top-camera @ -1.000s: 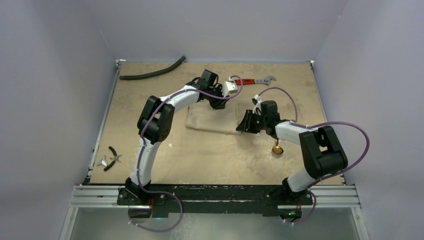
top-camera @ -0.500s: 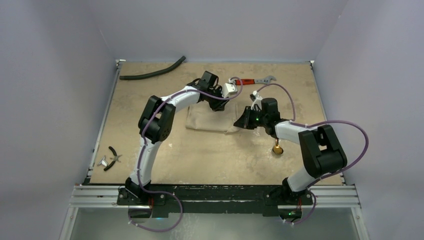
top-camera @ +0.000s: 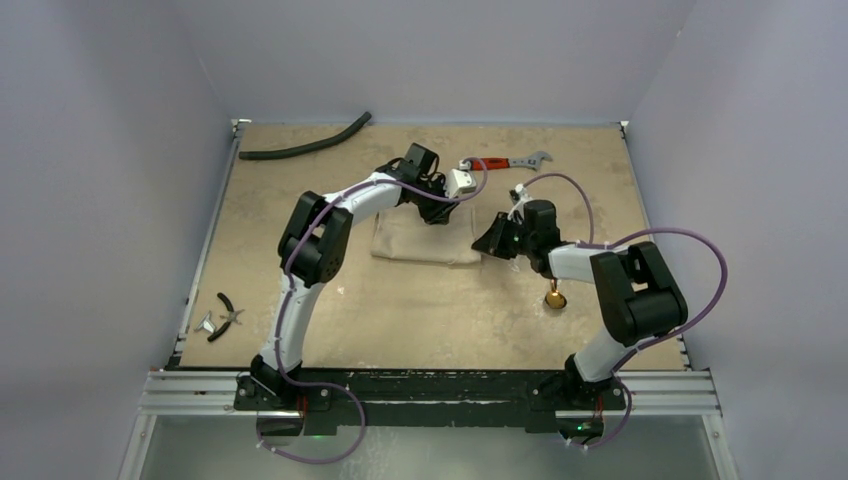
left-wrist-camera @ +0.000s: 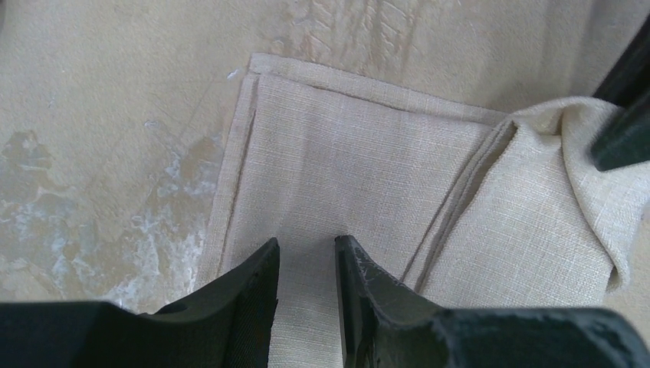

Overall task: Fold the napkin into a case and place the utensils inside
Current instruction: Rotate the 2/3-rectangle-folded napkin at the center of the board, then smooth out the 2/3-rectangle-folded napkin at the center of the board.

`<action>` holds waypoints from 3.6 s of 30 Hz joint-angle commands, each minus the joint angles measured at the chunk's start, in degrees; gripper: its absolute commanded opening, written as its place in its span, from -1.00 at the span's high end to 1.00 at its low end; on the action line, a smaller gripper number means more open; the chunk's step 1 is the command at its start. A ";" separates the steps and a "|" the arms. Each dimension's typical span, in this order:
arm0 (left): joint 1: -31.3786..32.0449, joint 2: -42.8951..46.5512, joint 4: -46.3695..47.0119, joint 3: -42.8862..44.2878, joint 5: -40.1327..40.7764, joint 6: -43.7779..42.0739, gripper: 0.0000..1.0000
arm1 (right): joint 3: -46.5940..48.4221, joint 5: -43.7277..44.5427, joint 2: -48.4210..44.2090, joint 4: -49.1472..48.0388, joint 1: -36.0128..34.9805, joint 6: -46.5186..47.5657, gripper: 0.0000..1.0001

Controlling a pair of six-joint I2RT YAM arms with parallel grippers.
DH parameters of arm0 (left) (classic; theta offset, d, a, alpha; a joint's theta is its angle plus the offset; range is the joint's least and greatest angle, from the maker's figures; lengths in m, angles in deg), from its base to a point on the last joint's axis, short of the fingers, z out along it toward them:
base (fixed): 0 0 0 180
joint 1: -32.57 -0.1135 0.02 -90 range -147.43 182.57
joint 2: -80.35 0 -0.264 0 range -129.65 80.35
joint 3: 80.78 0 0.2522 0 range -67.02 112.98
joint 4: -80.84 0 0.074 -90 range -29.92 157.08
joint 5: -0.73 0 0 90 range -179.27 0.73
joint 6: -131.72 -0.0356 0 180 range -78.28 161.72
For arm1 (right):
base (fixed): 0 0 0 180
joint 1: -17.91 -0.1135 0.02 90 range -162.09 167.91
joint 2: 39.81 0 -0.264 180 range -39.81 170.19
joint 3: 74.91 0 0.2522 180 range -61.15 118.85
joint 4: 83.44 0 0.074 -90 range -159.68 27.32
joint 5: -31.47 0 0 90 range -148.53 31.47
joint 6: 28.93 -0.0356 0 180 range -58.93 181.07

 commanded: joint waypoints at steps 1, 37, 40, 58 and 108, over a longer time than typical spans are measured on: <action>0.55 -0.89 -1.86 2.84 -2.17 -2.31 0.37 | -1.45 4.07 -1.07 -4.16 0.30 -2.41 0.57; -11.19 20.04 -15.98 -19.71 1.59 -4.61 0.22 | 28.65 5.07 13.85 8.29 -2.49 8.17 1.00; -11.50 18.71 -13.43 -19.64 3.63 -4.09 0.25 | 30.71 5.10 17.81 8.93 -2.51 8.69 1.00; -11.17 12.60 -7.86 -14.69 14.65 -1.79 0.30 | 14.19 12.76 11.96 9.34 -3.34 5.21 1.00; 6.62 18.41 -11.73 -19.99 3.99 8.78 0.06 | 4.56 7.45 6.24 5.96 -3.12 4.70 1.00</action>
